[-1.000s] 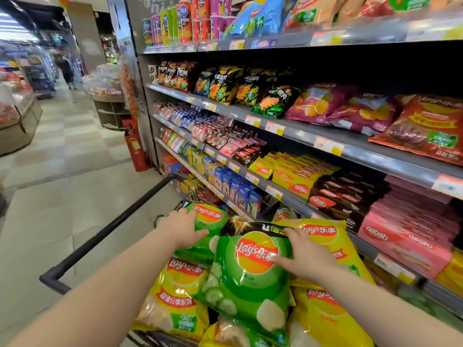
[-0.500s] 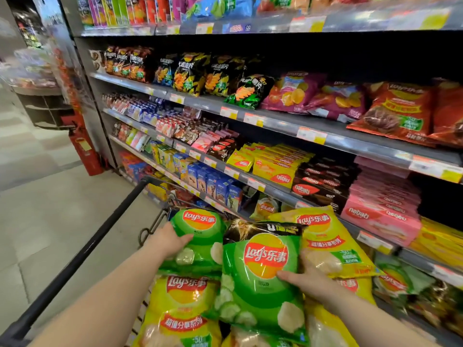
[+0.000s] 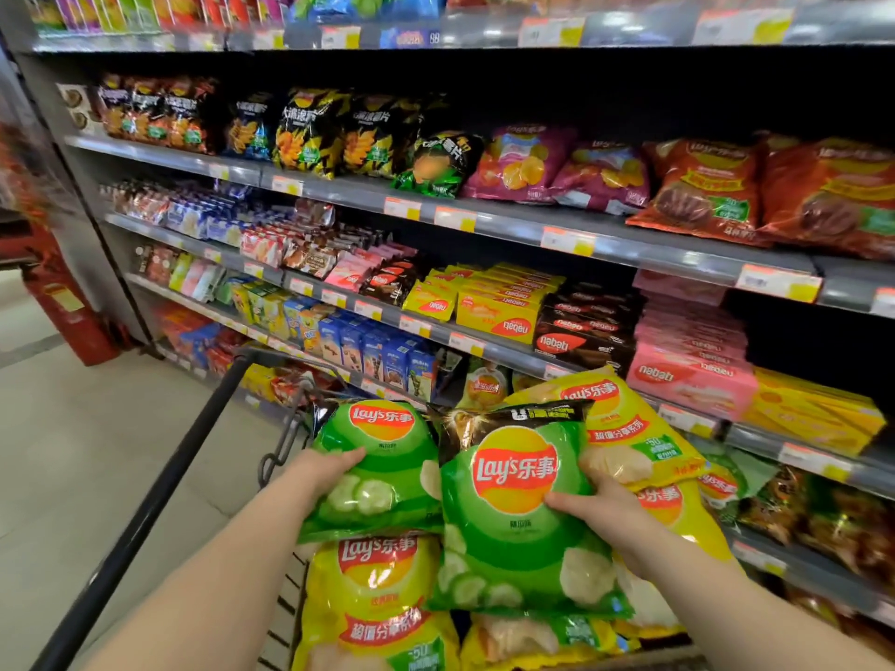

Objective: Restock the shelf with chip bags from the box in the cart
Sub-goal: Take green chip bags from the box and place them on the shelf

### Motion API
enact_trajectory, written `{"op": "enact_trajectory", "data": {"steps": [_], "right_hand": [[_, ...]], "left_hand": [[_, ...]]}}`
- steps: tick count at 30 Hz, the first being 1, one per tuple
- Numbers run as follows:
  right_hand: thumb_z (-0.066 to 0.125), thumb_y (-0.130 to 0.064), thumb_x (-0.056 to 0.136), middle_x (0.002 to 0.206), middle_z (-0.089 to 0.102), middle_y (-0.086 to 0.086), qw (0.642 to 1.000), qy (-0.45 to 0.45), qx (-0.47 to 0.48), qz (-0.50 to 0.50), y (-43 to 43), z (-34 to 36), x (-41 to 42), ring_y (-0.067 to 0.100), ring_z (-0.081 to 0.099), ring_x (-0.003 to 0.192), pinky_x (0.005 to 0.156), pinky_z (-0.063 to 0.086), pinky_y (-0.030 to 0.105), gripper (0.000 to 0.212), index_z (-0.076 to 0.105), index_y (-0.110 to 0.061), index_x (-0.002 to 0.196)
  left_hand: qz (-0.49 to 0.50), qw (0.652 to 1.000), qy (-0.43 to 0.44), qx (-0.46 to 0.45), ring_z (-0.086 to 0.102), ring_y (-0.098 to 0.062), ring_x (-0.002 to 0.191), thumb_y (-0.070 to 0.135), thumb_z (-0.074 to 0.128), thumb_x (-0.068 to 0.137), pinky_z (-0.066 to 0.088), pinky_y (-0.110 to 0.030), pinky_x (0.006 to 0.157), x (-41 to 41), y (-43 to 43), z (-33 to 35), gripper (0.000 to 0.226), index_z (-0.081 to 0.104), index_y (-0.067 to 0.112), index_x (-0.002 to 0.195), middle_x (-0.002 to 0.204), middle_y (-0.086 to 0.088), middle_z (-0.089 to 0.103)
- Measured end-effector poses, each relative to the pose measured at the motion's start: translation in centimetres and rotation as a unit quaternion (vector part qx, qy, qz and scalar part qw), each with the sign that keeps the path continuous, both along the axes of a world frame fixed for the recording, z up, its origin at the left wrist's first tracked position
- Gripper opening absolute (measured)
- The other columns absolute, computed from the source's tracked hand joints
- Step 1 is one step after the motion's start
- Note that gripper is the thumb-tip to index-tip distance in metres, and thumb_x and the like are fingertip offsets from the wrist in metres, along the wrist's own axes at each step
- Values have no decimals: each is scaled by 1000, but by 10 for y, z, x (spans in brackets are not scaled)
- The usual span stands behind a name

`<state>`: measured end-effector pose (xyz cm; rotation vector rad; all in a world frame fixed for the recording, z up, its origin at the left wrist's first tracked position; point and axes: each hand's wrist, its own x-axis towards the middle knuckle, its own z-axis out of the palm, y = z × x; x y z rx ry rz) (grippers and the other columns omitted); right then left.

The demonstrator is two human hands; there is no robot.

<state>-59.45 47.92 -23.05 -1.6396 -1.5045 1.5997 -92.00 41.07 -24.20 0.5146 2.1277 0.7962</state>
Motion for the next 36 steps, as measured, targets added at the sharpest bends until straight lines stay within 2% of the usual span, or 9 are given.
{"op": "enact_trajectory", "data": {"steps": [2,6,11,16,22,25,27,32,36], "right_hand": [[77,-16,76,130,57,13,1000,0,18,1,-6,7,-2,25,58,102,89,51,36,81,34,-15,145],[73,-15,80,128,57,14,999,-8,52,-2,-14,20,-7,23,58,98,91,51,37,75,34,-12,144],[74,-17,80,107,61,5,996,-23,85,-16,-18,38,-7,19,61,88,79,56,32,68,40,-4,138],[73,-17,81,116,60,12,993,-18,106,-55,-24,63,4,23,61,92,65,52,25,69,39,-7,140],[75,-17,78,111,61,7,980,-3,153,-126,-30,91,52,23,64,93,81,55,38,64,44,-11,135],[78,-19,76,120,62,8,974,6,166,-154,-31,102,88,26,64,100,88,54,42,71,43,-10,137],[78,-20,76,127,60,13,969,13,172,-176,-33,110,114,28,65,102,84,56,43,76,40,-10,141],[77,-23,76,126,60,13,953,10,201,-228,-43,129,194,29,64,106,90,54,46,73,42,-9,139],[75,-19,79,124,61,14,941,9,211,-264,-53,140,272,27,65,101,79,55,37,69,42,-7,138]], "left_hand": [[16,999,-17,35,61,-36,109,36,77,76,48,-42,96,0,-1,1,70,50,-2,129,125,-21,61],[11,996,34,79,59,-36,111,27,82,72,49,-44,95,2,-2,10,74,45,0,131,126,-20,59],[-44,983,111,138,57,-36,114,28,81,72,48,-46,96,10,0,28,79,41,7,136,129,-17,57],[-85,963,188,174,52,-35,122,33,79,73,45,-47,100,24,5,60,86,34,10,143,137,-15,51],[-143,938,220,228,51,-34,122,32,80,72,44,-46,100,57,20,108,84,37,12,141,135,-15,53],[-169,924,218,263,50,-33,123,31,79,73,42,-45,102,89,30,133,84,36,14,143,136,-14,52],[-187,917,200,291,51,-32,122,30,79,73,43,-44,101,119,38,144,84,35,15,143,136,-12,52],[-212,902,180,331,50,-32,122,29,79,73,41,-40,100,212,54,158,82,38,11,142,136,-12,52],[-227,896,158,347,51,-32,121,26,80,72,42,-42,102,294,62,160,81,39,10,140,134,-15,53]]}}
